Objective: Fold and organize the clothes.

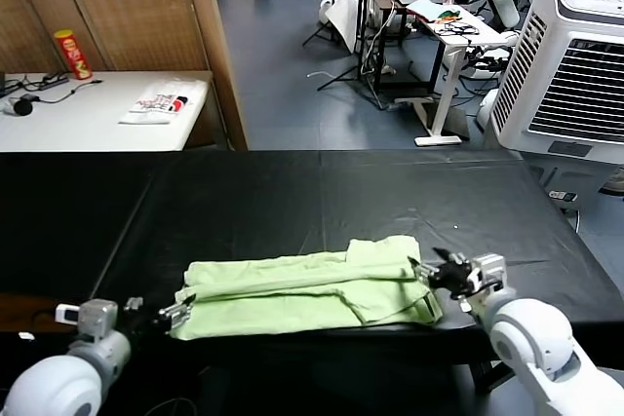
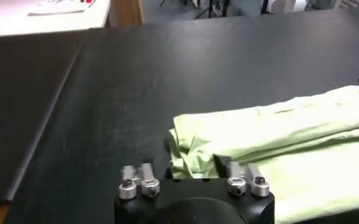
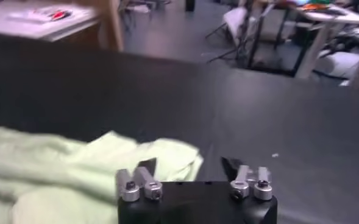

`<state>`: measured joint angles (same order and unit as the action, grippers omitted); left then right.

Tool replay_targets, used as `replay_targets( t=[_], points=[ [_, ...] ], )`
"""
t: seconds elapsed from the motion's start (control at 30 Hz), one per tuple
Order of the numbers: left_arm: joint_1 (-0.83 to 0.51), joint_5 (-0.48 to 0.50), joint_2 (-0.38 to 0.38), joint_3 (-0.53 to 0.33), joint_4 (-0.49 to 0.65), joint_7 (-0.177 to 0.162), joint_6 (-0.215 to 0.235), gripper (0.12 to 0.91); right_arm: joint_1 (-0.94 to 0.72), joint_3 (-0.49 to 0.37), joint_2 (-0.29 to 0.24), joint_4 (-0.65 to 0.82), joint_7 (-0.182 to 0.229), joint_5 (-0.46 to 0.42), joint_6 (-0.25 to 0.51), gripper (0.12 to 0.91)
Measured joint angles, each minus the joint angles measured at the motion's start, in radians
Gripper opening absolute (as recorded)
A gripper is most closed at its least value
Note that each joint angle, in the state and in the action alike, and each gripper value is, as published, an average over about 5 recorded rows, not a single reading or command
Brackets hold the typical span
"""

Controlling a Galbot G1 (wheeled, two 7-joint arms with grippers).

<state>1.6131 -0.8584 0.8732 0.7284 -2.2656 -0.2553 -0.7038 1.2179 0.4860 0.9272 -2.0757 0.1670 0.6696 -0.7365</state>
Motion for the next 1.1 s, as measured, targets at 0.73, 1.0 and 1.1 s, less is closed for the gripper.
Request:
replay_targets(
  t=[0.73,1.0,1.1],
  points=[
    [-0.284,-0.117,0.094,-0.134,0.27,-0.012,-0.014,0.798,-0.192,-0.158,0.194,0.255,0.05,-0.078,0.0,0.733],
    [-0.29,-0.126,0.102,-0.14,0.305,-0.007,-0.014,0.767,-0.17,-0.156,0.199,0.245,0.042,-0.089,0.0,0.437],
    [-0.289,-0.138,0.103,-0.14,0.305,-0.006,-0.013,0.644,-0.161,-0.153,0.201,0.241,0.037,-0.098,0.0,0.29]
  ],
)
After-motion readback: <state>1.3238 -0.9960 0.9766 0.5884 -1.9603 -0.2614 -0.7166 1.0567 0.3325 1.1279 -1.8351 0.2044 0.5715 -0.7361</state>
